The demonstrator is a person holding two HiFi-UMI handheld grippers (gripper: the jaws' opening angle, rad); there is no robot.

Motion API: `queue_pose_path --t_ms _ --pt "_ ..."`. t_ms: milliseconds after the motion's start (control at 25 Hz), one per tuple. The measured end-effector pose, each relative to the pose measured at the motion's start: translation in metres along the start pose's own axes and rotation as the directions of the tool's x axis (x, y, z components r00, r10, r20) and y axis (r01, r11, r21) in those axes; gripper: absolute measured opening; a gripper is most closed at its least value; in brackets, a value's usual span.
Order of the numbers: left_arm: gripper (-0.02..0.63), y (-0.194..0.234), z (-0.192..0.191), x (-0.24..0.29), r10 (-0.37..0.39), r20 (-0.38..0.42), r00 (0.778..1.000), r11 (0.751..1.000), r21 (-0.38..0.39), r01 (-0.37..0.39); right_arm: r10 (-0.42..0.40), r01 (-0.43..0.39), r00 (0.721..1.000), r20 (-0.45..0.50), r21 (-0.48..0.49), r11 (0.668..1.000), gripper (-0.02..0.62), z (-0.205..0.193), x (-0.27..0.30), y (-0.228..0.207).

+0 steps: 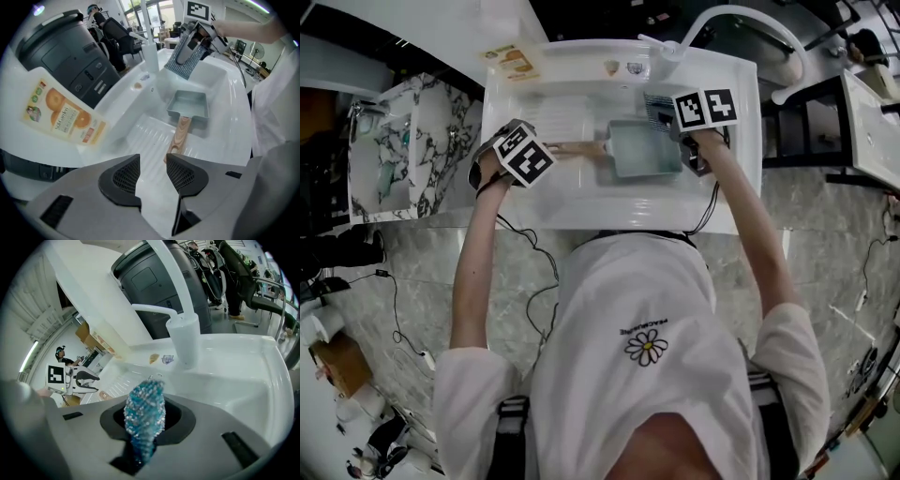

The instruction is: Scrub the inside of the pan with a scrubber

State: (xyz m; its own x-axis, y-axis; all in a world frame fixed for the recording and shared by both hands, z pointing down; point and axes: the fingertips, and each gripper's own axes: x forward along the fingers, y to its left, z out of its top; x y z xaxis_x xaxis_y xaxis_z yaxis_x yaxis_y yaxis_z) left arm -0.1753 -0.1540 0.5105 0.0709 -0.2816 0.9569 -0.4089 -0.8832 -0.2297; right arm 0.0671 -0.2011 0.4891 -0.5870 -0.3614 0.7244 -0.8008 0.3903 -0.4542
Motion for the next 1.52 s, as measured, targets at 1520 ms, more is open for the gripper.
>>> queue_pose_path --t_ms 1520 --pt "0.015 -0.021 0.169 -0.186 0.553 0.768 0.323 0.794 -0.603 0.077 -0.239 0.476 0.607 0.758 -0.105 0.873 0.067 0.021 -0.143 0.089"
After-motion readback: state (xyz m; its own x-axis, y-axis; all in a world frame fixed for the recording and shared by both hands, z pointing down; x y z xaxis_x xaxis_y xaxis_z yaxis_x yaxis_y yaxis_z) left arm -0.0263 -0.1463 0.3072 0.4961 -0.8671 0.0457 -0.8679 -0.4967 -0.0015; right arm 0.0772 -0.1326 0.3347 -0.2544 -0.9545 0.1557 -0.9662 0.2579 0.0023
